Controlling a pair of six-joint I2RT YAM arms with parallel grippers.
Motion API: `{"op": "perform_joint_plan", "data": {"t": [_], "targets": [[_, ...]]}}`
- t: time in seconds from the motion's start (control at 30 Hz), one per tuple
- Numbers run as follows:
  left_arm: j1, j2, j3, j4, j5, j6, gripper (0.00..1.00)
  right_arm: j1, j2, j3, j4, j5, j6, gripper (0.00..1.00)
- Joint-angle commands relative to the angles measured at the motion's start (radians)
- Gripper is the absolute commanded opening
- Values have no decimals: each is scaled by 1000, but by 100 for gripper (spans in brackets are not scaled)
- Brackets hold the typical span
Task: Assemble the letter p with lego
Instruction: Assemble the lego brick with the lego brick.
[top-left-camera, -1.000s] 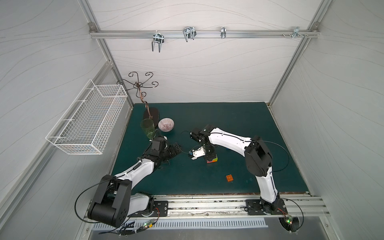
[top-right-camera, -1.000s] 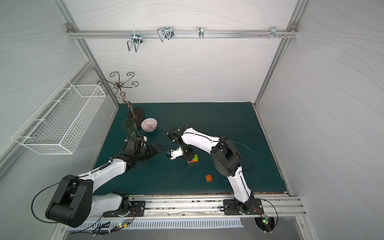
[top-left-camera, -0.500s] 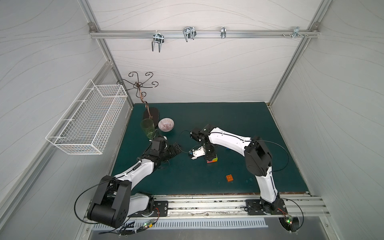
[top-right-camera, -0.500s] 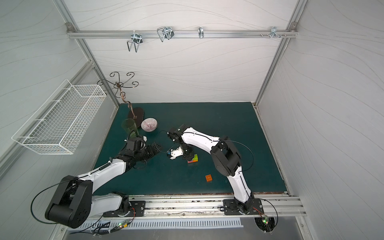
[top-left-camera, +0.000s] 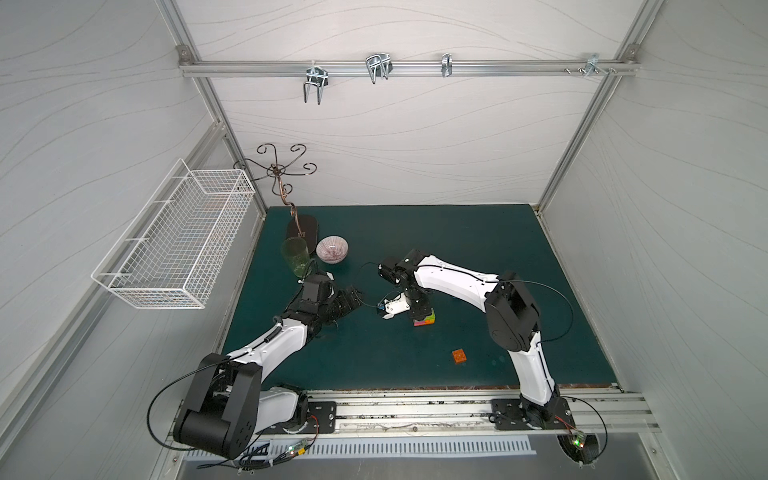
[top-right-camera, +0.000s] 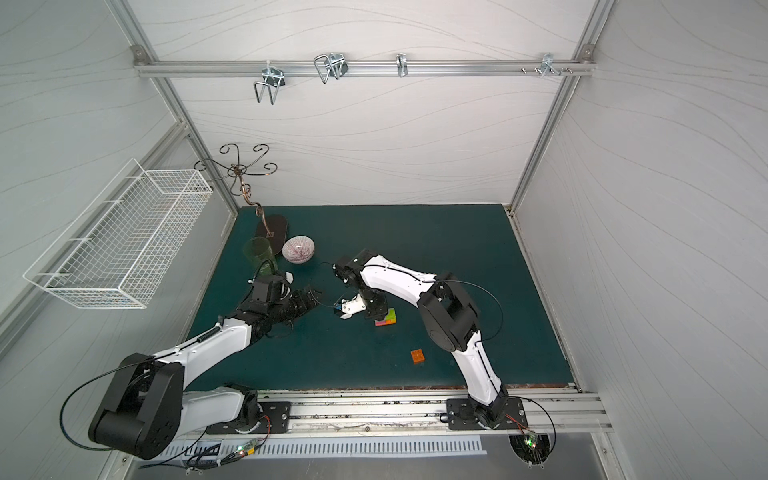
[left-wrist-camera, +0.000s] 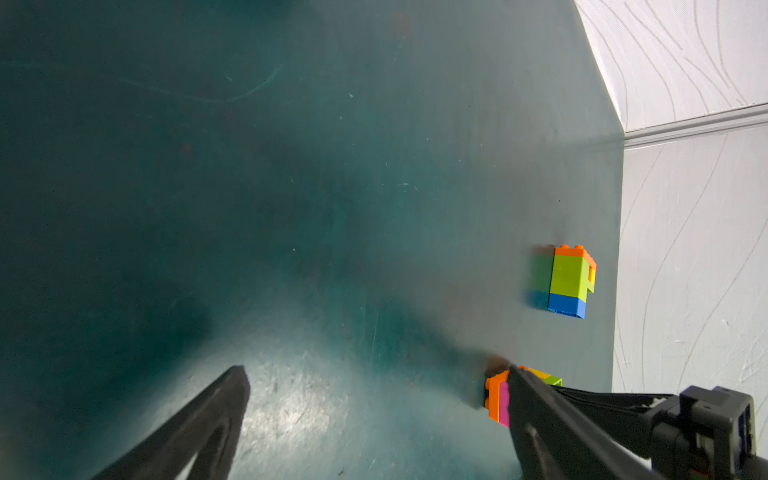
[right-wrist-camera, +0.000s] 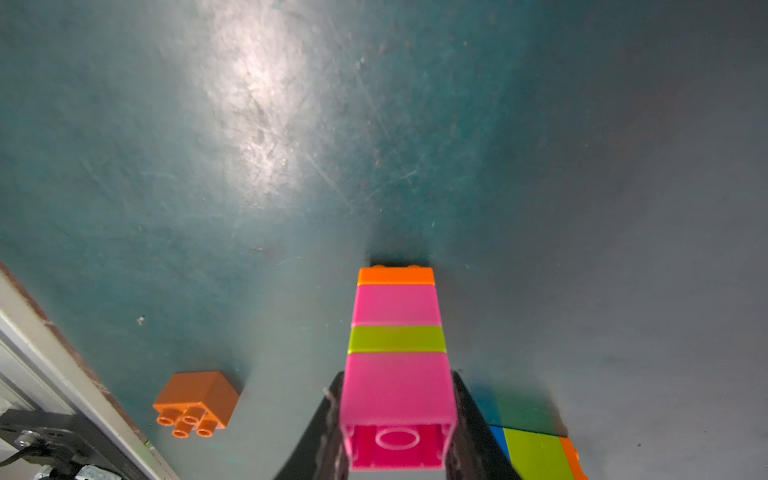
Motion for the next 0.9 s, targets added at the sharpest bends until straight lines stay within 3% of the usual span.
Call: {"op": "perform_joint_plan", "data": {"t": [0.0,0.4,0.6,0.73,0.83,0.87], "targets": [[6,-17,2,16,-13,24,99,-2,111,-49,53,-9,-30,0],[7,-17,2,18,-11,24,99,26,195,-115,84,-103,91,0],[7,-17,2,21,-10,24,99,25,133,-136,108,-105,95,0],[6,-20,0,21,-10,24,99,19,88,-101,87,-113,93,17],[7,-24,0,21,-13,27,99,12,51,-75,83,-128,106,43],[6,-25,0,21,-13,27,99,8,39,-62,77,-140,109,59]]}}
